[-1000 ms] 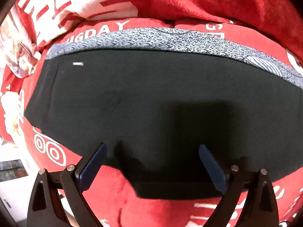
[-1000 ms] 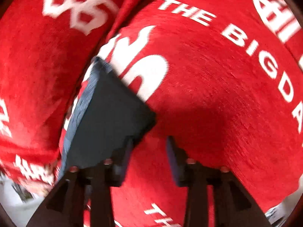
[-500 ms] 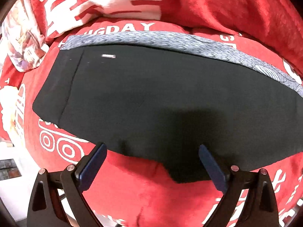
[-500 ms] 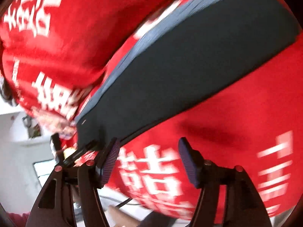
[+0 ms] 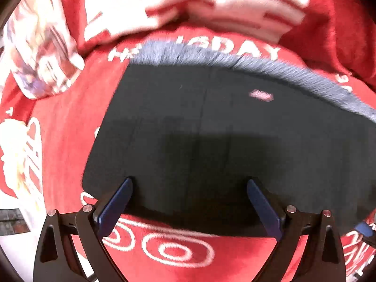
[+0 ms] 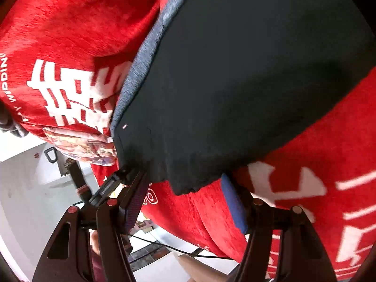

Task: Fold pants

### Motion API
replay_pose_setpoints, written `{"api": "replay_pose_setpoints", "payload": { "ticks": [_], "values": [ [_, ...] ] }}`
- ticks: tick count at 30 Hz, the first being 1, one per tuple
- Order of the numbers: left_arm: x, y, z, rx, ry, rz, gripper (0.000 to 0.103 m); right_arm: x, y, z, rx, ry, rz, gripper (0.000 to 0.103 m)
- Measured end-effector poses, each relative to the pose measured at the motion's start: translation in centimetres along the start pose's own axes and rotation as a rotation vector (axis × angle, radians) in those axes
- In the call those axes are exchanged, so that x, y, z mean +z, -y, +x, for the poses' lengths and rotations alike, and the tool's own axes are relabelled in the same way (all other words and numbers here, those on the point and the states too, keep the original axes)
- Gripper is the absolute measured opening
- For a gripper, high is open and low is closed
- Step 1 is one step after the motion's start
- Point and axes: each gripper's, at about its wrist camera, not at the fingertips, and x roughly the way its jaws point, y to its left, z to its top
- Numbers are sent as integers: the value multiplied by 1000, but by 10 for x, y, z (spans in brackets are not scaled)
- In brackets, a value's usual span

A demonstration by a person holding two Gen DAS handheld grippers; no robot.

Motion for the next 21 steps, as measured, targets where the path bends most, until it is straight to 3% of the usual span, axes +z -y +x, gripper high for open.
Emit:
{"api": "replay_pose_setpoints", "payload": {
  "ticks": [4,9,14,18,20,21],
  "values": [
    [-5,3,1,-6,61,50,101,-2,-2,7,-11,15,-9,65],
    [-6,-2,1,-40,49,50,101,-3,-13,7,-39,21,-11,56],
    [-8,-2,2,-43,57,59,102,-10,-15,4,-11,23,-21,56],
    [-7,-2,5,-59,60,66,102,-3,-14,25,6,6,4,56],
    [-7,-3,6,-62,59,72,102,0,-15,36,-9,-4,11,49],
    [-7,-3,6,-63,56,75,102,1,-17,38,-29,-1,5,27]
  ]
}}
